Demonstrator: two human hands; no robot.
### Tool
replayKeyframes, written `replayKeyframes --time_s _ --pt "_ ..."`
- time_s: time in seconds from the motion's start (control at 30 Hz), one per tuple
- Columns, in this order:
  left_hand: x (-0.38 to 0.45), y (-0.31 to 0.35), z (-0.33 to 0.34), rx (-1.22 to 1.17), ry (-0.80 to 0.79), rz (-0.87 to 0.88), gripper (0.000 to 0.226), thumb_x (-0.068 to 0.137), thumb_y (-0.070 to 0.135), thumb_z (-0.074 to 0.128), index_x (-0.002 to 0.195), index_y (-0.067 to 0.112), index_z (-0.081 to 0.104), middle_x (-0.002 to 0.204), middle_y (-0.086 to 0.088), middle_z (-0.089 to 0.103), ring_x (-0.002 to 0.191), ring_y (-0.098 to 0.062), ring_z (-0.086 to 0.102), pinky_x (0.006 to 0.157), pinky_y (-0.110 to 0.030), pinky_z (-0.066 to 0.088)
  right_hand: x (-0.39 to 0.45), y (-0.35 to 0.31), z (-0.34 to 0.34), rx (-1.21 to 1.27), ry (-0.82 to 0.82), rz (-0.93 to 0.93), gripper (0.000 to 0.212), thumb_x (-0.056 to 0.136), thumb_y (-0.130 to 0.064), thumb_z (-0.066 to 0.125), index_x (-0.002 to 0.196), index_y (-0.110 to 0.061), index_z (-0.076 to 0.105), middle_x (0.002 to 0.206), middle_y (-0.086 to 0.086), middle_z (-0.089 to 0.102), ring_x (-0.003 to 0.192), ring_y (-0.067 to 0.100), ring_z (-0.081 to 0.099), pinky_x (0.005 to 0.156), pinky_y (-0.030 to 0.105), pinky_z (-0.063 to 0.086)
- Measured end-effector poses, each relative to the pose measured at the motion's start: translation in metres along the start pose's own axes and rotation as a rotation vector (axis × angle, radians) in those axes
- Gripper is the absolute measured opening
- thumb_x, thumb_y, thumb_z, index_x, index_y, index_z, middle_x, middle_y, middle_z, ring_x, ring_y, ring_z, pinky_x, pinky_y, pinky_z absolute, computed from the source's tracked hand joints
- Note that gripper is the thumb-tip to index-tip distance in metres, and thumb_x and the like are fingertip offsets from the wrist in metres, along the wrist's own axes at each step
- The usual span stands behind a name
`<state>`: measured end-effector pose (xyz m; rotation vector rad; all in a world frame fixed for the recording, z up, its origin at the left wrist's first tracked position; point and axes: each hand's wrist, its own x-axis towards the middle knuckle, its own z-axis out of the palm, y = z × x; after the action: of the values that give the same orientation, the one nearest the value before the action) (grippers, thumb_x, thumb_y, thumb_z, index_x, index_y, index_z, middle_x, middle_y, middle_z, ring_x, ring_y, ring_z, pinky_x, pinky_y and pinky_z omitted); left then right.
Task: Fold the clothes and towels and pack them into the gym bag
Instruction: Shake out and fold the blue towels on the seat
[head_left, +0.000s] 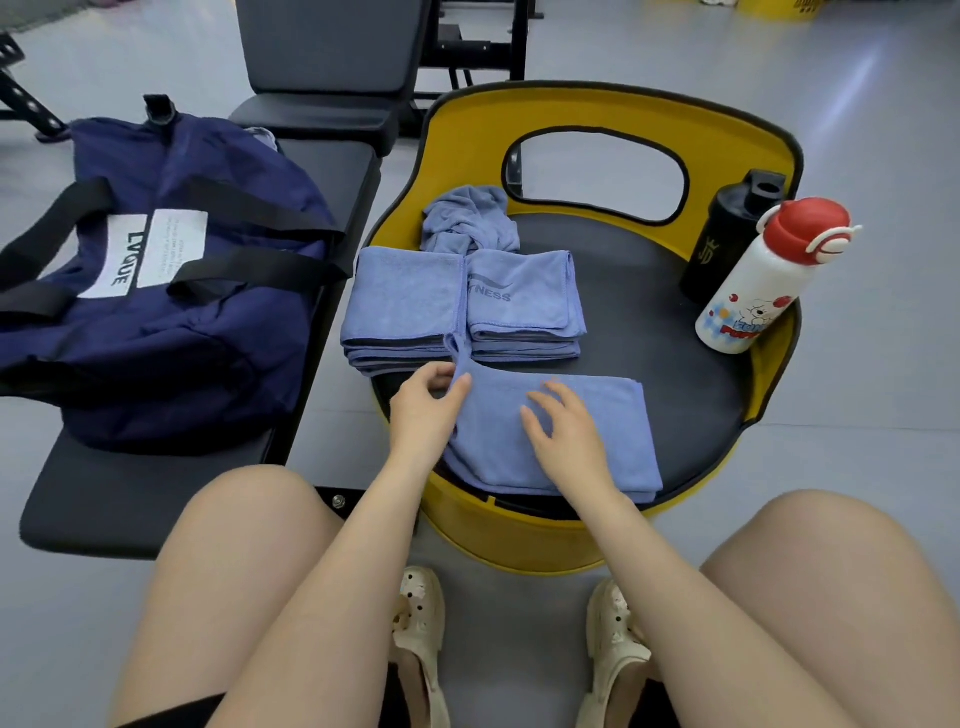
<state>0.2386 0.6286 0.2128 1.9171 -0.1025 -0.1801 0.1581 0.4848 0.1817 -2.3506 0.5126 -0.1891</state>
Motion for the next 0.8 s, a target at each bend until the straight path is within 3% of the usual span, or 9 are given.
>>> replayKeyframes --time_s 0.07,0.13,0.2,0.27,0.37,0.43,0.63,0.73,0.8 --pt "-0.006 0.006 0.009 -0.002 -0.029 0.022 0.018 0.089 0.024 0.064 0.105 0.016 0.067 0.096 0.003 0.067 0.092 -0.011 0.063 0.083 -0.025 0.049 0.0 -0.018 -0.008 0.303 -0.037 0.07 0.032 0.098 -0.035 0.049 0.113 -0.013 0.067 0.115 0.005 0.065 0.109 0.019 0.058 0.094 0.029 0.044" --pt "-0.012 0.01 0.019 0.009 -0.08 0.038 0.018 0.091 0.026 0.061 0.106 0.017 0.066 0.095 0.003 0.067 0.086 -0.011 0.064 0.075 -0.026 0.053 0.001 -0.03 -0.014 0.518 -0.098 0.156 0.032 0.096 -0.042 0.051 0.096 -0.015 0.069 0.085 0.002 0.066 0.083 0.018 0.062 0.078 0.035 0.053" --pt "-0.017 0.015 0.027 -0.028 -0.142 -0.005 0.017 0.096 0.026 0.052 0.105 0.018 0.064 0.092 -0.002 0.066 0.078 -0.014 0.066 0.06 -0.028 0.057 0.003 -0.03 -0.017 0.555 -0.088 0.18 0.037 0.092 -0.046 0.056 0.073 -0.015 0.062 0.061 -0.006 0.053 0.062 0.012 0.05 0.06 0.027 0.044" --pt "-0.019 0.016 0.033 -0.063 -0.195 -0.075 0.02 0.101 0.022 0.041 0.106 0.019 0.06 0.095 -0.004 0.065 0.077 -0.012 0.066 0.052 -0.024 0.055 0.004 -0.023 -0.016 0.557 -0.096 0.196 0.036 0.088 -0.039 0.065 0.062 -0.018 0.051 0.05 -0.013 0.046 0.053 0.004 0.042 0.053 0.02 0.033" --pt "-0.022 0.017 0.037 -0.047 -0.213 -0.061 0.022 0.101 0.014 0.039 0.106 0.021 0.059 0.109 0.001 0.063 0.083 -0.009 0.062 0.059 -0.025 0.057 0.005 -0.014 -0.017 0.548 -0.093 0.209 0.012 0.086 -0.022 0.069 0.079 -0.013 0.066 0.075 0.002 0.068 0.075 0.012 0.059 0.067 0.032 0.047" --pt "-0.021 0.015 0.037 0.079 -0.163 0.018 0.026 0.098 0.008 0.043 0.111 0.02 0.062 0.111 0.006 0.061 0.096 -0.011 0.058 0.079 -0.027 0.053 0.006 -0.008 -0.02 0.561 -0.072 0.238 0.008 0.087 -0.015 0.066 0.085 -0.008 0.068 0.083 0.012 0.069 0.079 0.018 0.061 0.072 0.037 0.049" --pt "-0.024 0.002 0.052 0.411 -0.228 0.225 0.043 0.097 0.014 0.048 0.139 0.017 0.044 0.148 0.002 0.037 0.137 -0.016 0.033 0.108 -0.03 0.031 0.001 0.015 -0.037 0.55 0.012 0.317 0.025 0.089 -0.016 0.062 0.078 0.006 0.057 0.068 0.009 0.051 0.066 0.019 0.045 0.06 0.029 0.035" --pt "-0.031 0.002 0.062 0.459 -0.323 0.221 0.051 0.101 0.024 0.04 0.15 0.02 0.024 0.158 0.006 0.015 0.145 -0.01 0.013 0.112 -0.029 0.024 -0.004 0.023 -0.05 0.54 0.065 0.351 0.026 0.09 -0.016 0.061 0.068 -0.005 0.052 0.059 0.003 0.041 0.06 0.015 0.035 0.054 0.025 0.028" --pt "-0.034 0.003 0.069 0.524 -0.394 0.231 0.053 0.103 0.028 0.033 0.152 0.018 0.014 0.16 0.006 0.005 0.146 -0.009 0.004 0.114 -0.029 0.02 -0.006 0.03 -0.057 0.546 0.095 0.357 0.027 0.089 -0.017 0.062 0.072 0.002 0.056 0.063 0.006 0.045 0.063 0.018 0.037 0.058 0.028 0.03"
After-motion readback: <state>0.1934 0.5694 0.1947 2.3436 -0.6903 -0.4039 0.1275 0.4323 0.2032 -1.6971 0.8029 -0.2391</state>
